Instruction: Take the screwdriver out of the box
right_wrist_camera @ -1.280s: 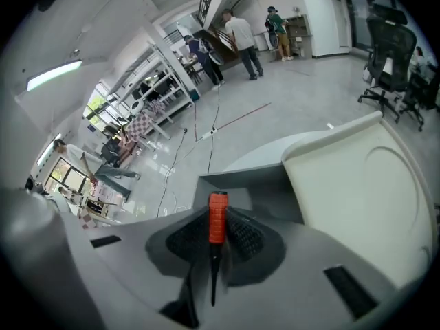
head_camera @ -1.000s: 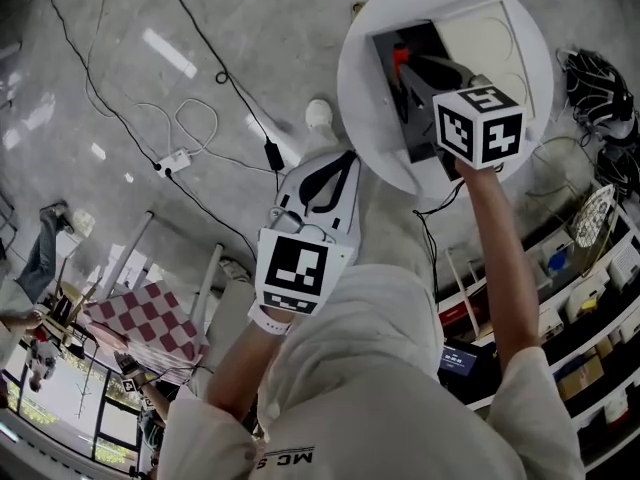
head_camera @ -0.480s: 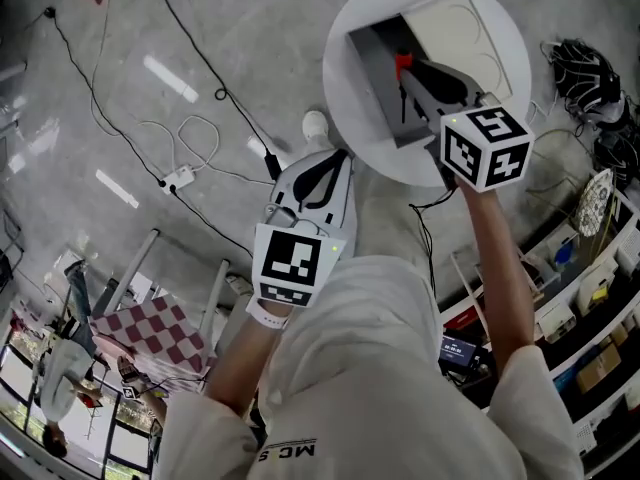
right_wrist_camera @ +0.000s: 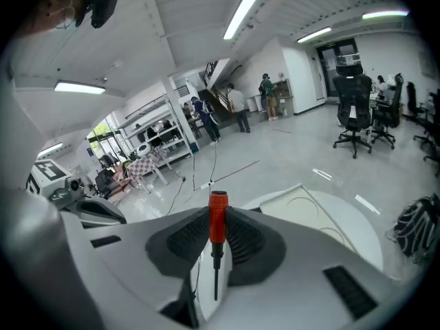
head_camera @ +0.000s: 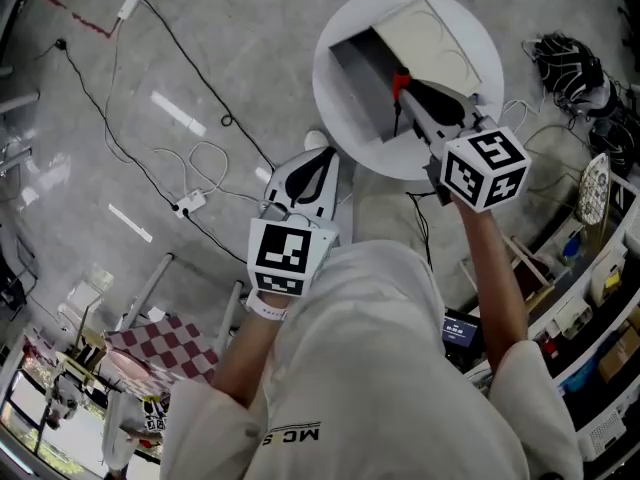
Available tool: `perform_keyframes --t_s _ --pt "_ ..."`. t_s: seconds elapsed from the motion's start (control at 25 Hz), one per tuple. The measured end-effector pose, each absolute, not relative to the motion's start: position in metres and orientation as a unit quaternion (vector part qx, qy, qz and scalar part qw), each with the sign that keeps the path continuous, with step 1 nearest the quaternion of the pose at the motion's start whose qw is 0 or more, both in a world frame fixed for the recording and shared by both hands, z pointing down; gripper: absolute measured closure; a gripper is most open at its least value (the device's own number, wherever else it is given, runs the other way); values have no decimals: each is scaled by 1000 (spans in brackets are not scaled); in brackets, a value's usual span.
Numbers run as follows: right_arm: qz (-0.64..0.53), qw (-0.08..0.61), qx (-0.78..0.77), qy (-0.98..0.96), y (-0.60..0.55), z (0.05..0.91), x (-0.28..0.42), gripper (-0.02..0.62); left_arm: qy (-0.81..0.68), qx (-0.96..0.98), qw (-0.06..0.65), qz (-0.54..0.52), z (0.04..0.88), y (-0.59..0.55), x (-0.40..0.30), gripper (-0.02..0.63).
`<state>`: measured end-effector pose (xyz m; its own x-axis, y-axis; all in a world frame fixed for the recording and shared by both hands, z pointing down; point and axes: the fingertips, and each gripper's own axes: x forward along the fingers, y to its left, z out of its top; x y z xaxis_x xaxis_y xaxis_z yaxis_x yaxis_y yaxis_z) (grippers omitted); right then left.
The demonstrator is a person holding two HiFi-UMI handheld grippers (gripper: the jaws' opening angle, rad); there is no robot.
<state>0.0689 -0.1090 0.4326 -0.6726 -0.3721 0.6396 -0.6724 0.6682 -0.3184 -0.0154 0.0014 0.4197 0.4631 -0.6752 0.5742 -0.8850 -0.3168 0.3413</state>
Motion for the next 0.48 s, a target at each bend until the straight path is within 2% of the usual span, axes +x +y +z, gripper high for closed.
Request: perform_keyframes --t_s 0.48 --pt "246 203 343 -884 -80 343 113 471 -495 813 272 144 357 2 -7 597"
